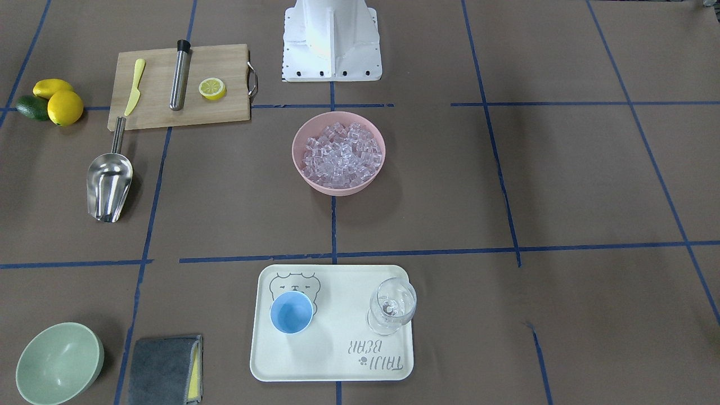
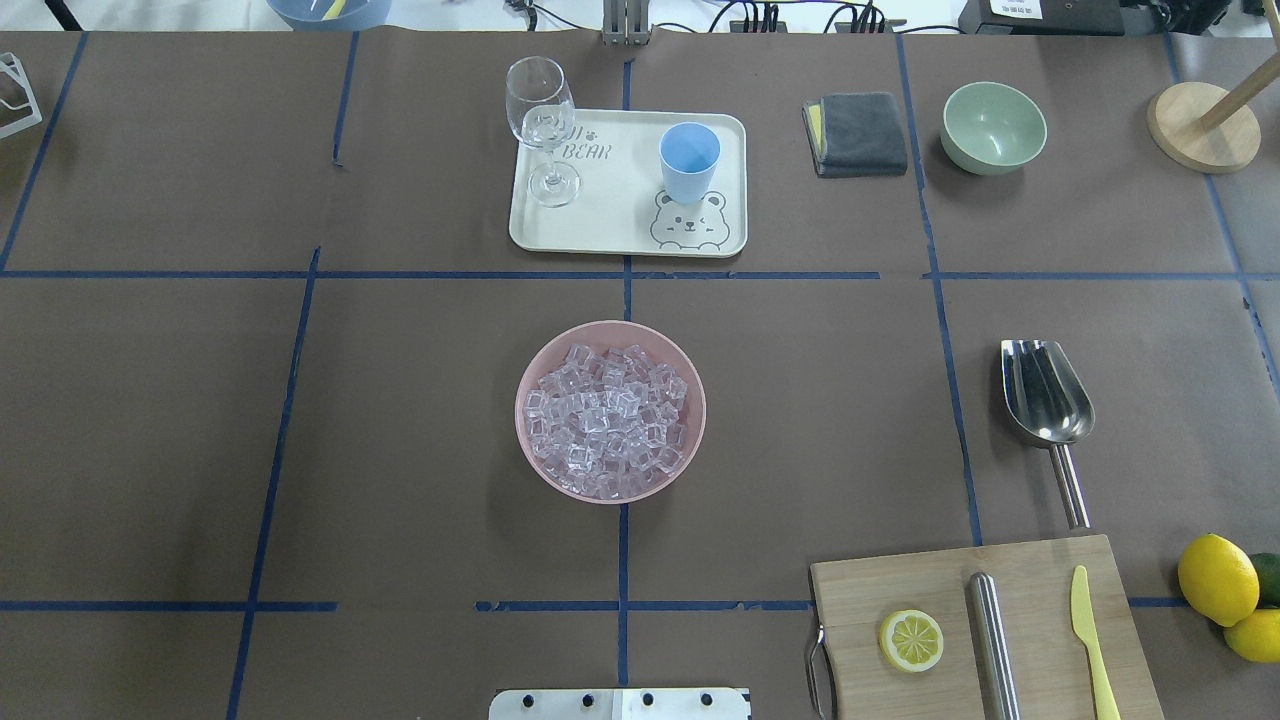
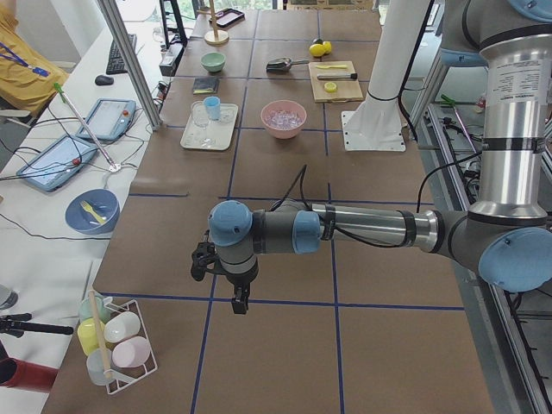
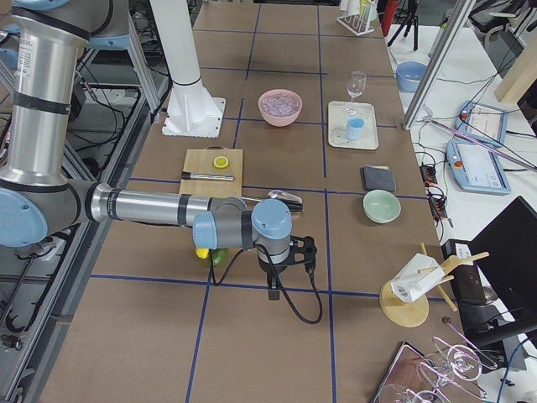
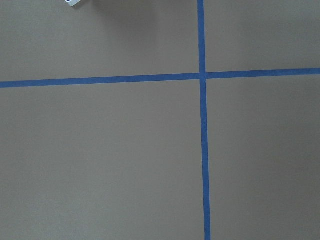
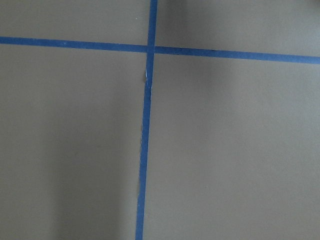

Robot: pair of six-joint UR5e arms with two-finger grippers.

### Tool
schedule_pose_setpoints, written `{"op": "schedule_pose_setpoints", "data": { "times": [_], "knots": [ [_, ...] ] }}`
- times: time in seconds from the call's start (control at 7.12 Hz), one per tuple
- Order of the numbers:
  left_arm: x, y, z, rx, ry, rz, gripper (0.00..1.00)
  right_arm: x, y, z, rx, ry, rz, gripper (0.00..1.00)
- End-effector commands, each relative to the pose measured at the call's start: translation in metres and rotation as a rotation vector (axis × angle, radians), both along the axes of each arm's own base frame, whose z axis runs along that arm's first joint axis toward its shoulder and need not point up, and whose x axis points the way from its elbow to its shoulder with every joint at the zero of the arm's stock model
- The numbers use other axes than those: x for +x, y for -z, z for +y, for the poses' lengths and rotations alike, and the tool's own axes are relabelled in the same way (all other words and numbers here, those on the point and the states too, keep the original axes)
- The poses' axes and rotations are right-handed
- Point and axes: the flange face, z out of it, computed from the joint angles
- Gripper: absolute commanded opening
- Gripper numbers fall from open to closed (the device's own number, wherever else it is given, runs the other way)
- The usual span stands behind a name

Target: Put ice in cup with scoop

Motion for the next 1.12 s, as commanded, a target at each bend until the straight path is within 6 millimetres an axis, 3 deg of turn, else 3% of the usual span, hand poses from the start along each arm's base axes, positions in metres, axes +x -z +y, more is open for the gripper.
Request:
{"op": "schedule_pose_setpoints", "data": {
  "times": [0.0,0.7,0.98],
  "knots": [
    [0.0,0.005,-0.003,0.021,-0.006,-0.003,1.0,-0.001,0.001,-0.002,0.003,0.002,-0.001,1.0],
    [0.001,0.021,-0.013,0.052,-0.004,0.007,1.0,-0.001,0.007,-0.008,0.02,0.002,0.0,1.0],
    [0.0,0.021,-0.013,0.055,-0.007,0.004,1.0,-0.002,0.02,-0.015,0.141,0.001,-0.005,1.0]
  ]
}}
